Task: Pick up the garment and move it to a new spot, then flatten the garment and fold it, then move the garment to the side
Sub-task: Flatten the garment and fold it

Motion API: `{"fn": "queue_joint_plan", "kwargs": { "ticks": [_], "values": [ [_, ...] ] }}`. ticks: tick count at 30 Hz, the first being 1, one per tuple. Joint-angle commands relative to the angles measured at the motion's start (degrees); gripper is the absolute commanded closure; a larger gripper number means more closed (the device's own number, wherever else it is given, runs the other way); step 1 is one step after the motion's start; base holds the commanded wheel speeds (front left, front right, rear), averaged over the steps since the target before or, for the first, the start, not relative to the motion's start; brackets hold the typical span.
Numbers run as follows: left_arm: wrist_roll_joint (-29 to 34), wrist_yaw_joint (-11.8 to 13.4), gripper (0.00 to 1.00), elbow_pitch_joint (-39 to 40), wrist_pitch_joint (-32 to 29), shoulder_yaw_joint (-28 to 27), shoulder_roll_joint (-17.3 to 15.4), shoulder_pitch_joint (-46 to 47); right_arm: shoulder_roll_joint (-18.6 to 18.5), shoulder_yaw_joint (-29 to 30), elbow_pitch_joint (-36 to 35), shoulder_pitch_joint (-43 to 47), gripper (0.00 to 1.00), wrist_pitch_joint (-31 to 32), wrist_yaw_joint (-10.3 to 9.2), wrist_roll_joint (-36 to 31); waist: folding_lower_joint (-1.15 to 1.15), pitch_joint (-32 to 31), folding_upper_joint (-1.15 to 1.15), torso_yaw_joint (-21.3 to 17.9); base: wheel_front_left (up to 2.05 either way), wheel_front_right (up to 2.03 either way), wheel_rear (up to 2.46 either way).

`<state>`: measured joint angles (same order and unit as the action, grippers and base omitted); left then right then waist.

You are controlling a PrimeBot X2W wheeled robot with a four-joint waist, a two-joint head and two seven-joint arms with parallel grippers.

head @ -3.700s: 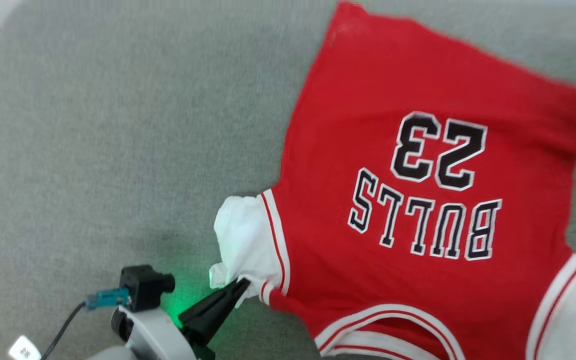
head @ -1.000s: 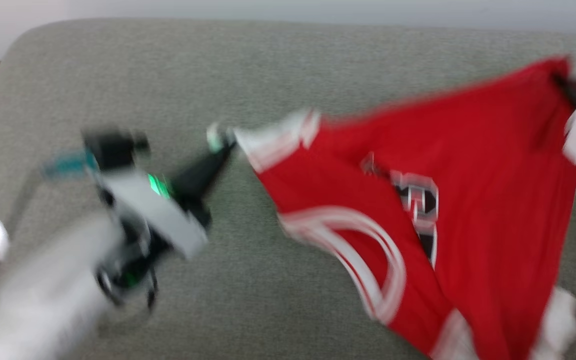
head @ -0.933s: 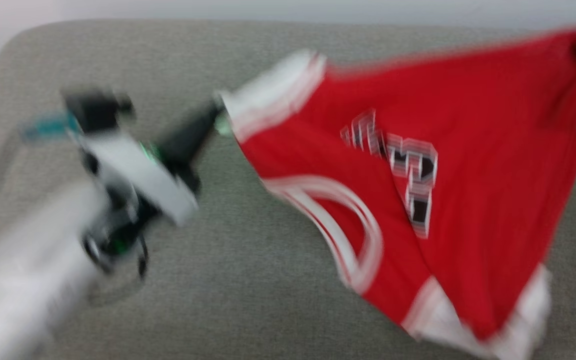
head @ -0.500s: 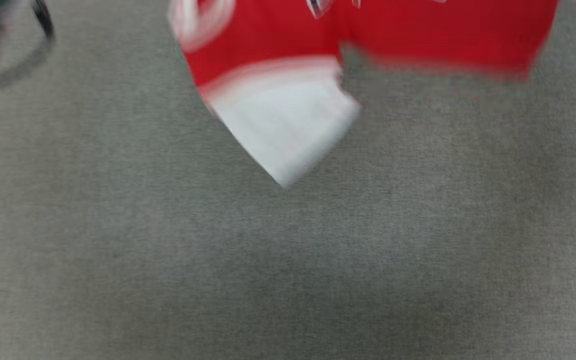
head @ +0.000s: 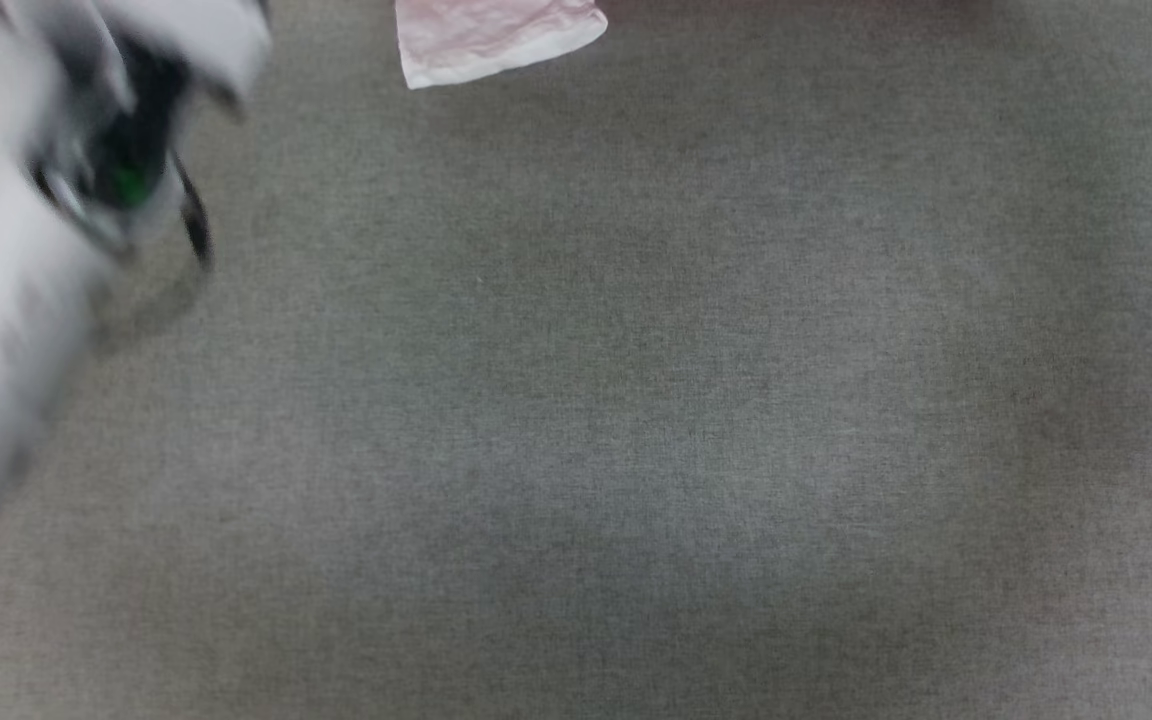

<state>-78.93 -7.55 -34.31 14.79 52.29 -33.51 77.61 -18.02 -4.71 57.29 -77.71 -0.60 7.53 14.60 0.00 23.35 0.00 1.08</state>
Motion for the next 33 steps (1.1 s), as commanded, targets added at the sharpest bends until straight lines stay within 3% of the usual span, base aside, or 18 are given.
{"fn": "queue_joint_plan", "kwargs": {
  "ticks": [1, 7, 11, 14, 19, 23, 33],
  "values": [
    [-0.9, 0.2, 1.00, 1.4, 0.4, -0.2, -0.8, -3.6, -0.3, -1.2, -0.5, 2.9, 1.00, -0.3, -0.08, 1.6, 0.00, -0.6, 0.00, 0.3, 0.00, 0.00, 0.00],
    [2.5, 0.1, 1.00, 10.8, 0.3, -5.7, -1.1, -23.1, -2.9, -9.5, -8.9, 19.3, 1.00, 2.3, -0.07, 10.8, 0.00, -2.8, 0.00, 0.5, 0.00, 0.00, 0.00],
    [5.4, 0.1, 1.00, 17.4, 0.3, -7.1, -1.1, -35.0, -7.3, -14.0, -19.1, 31.6, 1.00, 7.1, -0.07, 17.9, 0.00, -4.8, 0.00, 0.7, 0.00, 0.00, 0.00],
    [7.6, 0.2, 1.00, 21.7, 0.3, -7.4, -2.4, -42.5, -10.8, -13.8, -27.4, 40.2, 1.00, 10.8, -0.07, 22.1, 0.00, -6.3, 0.00, 0.5, 0.00, 0.00, 0.00],
    [10.1, 0.1, 1.00, 28.2, 0.3, -8.2, -5.2, -53.1, -14.7, -10.6, -40.8, 54.1, 1.00, 19.1, -0.07, 26.6, 0.00, -8.3, 0.00, 0.3, 0.00, 0.00, 0.00],
    [10.9, 0.1, 1.00, 33.7, 0.3, -9.2, -7.5, -59.7, -15.5, -5.6, -51.3, 64.3, 1.00, 26.1, -0.07, 28.4, 0.00, -9.3, 0.00, 0.2, 0.00, 0.00, 0.00],
    [10.2, 0.1, 1.00, 44.9, 0.3, -13.1, -13.6, -72.0, -10.1, 8.4, -72.7, 84.9, 1.00, 38.6, -0.06, 24.5, 0.00, -9.2, 0.00, 0.3, 0.00, 0.00, 0.00]
  ]
}}
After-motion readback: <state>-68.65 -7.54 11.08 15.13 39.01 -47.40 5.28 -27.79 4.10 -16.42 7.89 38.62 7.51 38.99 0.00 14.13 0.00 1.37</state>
